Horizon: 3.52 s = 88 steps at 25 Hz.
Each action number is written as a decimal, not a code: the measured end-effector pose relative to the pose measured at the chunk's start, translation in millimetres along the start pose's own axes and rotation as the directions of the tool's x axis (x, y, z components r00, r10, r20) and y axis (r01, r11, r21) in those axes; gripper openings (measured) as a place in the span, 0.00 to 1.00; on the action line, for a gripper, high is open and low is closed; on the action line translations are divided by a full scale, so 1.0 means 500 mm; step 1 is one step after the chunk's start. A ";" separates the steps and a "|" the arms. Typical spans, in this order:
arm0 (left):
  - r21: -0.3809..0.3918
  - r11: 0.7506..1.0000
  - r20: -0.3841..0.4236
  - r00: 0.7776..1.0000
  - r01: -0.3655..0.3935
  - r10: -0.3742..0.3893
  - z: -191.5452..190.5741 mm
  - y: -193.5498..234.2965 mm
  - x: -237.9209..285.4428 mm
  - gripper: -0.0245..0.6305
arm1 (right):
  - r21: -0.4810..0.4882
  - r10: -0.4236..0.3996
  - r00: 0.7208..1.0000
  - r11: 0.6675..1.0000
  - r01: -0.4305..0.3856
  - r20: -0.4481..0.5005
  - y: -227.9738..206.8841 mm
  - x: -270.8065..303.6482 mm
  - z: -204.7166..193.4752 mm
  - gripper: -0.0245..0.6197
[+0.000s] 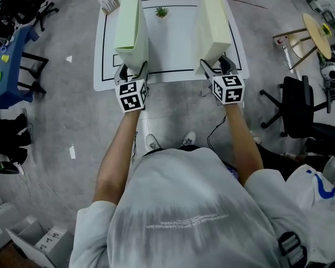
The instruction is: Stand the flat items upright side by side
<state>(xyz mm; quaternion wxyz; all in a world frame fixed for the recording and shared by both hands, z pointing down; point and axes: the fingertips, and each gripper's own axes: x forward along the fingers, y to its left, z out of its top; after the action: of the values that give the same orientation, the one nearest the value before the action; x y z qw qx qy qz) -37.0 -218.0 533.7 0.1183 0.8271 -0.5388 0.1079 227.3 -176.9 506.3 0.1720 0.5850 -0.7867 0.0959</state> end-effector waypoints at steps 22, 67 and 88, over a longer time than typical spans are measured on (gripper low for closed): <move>-0.029 0.999 -0.027 0.999 0.021 -0.022 0.027 -0.210 0.097 0.53 | -0.042 0.171 0.985 0.985 -0.170 0.031 -0.021 0.012 0.009 0.52; 0.165 0.889 -0.119 0.903 0.427 -0.412 0.053 -0.276 0.027 0.37 | -0.010 0.117 0.993 0.993 -0.117 0.011 -0.067 -0.068 0.051 0.51; 0.362 0.858 0.264 0.843 0.364 -0.468 0.473 -0.155 -0.152 0.07 | -0.215 0.005 0.942 0.974 0.072 0.336 -0.005 -0.250 0.438 0.08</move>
<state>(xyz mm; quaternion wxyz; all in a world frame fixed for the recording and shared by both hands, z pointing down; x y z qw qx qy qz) 16.0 -195.6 280.1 -0.0824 0.9390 -0.3337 0.0135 227.1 -143.5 256.4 0.1027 0.5829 -0.8001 -0.0971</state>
